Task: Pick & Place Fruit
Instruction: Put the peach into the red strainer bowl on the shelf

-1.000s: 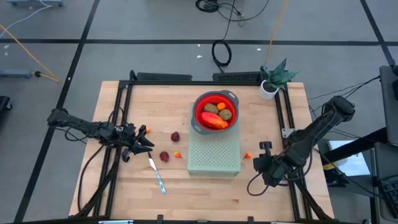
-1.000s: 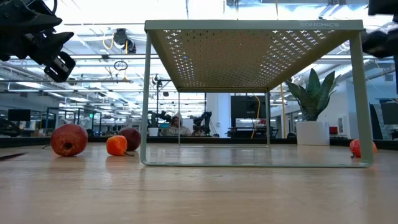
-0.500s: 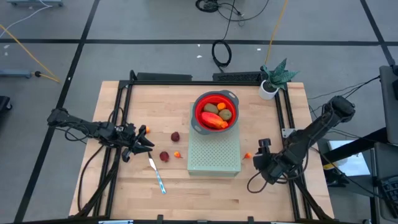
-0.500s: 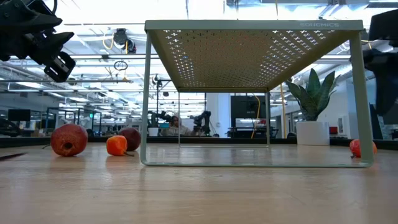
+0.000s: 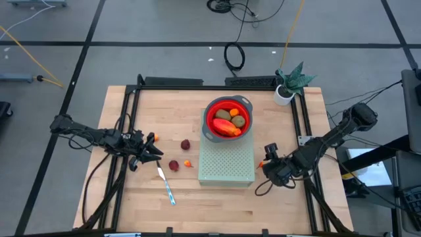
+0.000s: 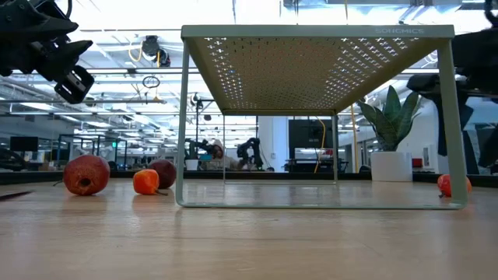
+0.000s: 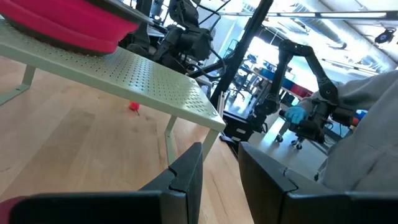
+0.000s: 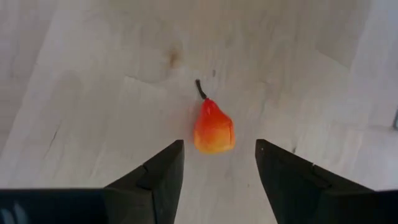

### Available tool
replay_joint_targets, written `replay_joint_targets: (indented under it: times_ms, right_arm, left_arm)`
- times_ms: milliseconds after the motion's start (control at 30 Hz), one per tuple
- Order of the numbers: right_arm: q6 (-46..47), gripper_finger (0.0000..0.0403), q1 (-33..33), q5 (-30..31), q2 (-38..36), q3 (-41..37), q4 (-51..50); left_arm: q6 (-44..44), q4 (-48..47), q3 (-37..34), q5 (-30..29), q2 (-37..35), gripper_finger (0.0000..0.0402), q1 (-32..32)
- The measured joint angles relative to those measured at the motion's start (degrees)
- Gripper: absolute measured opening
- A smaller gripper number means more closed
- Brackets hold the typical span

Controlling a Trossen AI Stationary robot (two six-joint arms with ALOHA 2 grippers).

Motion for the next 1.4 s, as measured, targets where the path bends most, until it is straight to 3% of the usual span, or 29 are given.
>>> replay_joint_targets:
  times_ms: [200, 467, 833, 1400]
  right_arm:
    - [-4.84, 0.0194, -3.26, -2.2, 0.0, -0.26, 1.66]
    - [-10.0, 0.0192, -6.11, -5.06, 0.02, -5.38, 11.93]
    - [-11.64, 0.0181, -8.49, -9.59, 0.0, -8.07, 15.06]
    - [-6.95, 0.0081, -8.49, -9.59, 0.0, -8.07, 16.36]
  left_arm:
    - [0.02, 0.0, 0.0, -0.02, 0.01, 0.0102, 0.0]
    - [0.02, 0.0, 0.0, -0.04, -0.01, 0.0102, -0.02]
    - [0.02, 0.0, 0.0, -0.04, 0.01, 0.0102, -0.02]
    - [0.04, 0.0, 0.0, -0.04, 0.01, 0.0102, -0.02]
